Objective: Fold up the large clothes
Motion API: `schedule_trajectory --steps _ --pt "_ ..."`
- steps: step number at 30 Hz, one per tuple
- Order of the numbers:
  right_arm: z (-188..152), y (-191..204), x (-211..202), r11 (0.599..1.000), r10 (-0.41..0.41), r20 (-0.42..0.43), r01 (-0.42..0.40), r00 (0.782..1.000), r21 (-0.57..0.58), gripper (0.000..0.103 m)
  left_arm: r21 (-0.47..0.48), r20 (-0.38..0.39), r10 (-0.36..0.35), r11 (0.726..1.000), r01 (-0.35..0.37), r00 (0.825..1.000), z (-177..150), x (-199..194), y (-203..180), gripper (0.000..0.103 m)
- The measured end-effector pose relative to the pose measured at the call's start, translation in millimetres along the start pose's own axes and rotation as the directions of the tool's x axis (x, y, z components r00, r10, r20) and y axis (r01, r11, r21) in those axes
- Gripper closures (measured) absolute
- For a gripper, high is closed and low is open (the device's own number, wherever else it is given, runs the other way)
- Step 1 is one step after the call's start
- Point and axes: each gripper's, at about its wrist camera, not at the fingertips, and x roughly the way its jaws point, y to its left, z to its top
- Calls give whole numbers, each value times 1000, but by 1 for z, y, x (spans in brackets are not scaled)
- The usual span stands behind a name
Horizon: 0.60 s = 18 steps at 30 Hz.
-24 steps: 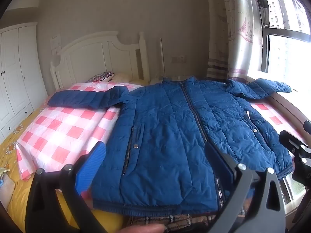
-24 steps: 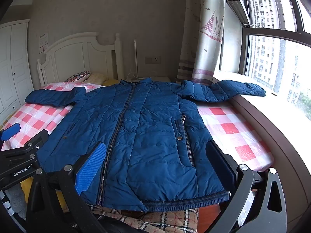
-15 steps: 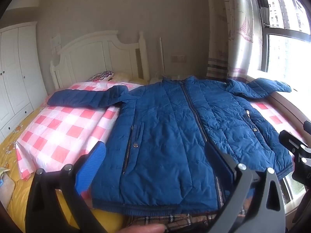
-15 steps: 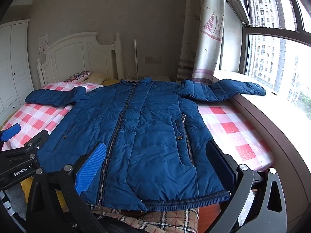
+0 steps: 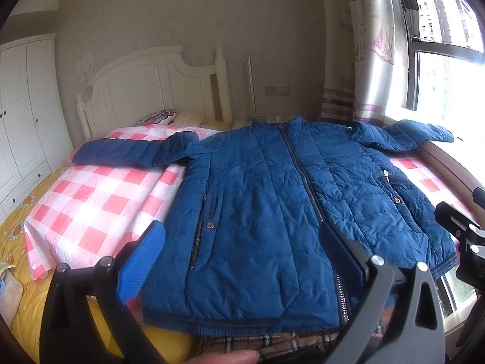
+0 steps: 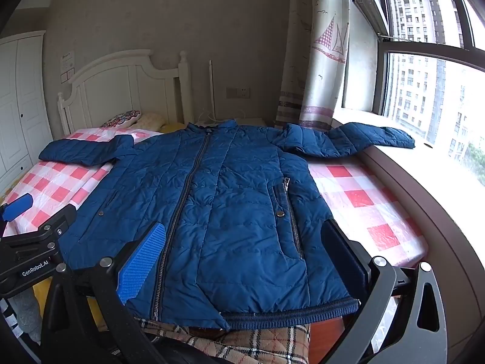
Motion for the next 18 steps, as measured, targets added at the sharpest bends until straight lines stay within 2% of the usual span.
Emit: schedule_trajectory --steps 18 --pt "-1 0 0 1000 1 -3 -1 1000 1 5 4 -5 0 1000 0 1000 -5 0 -2 2"
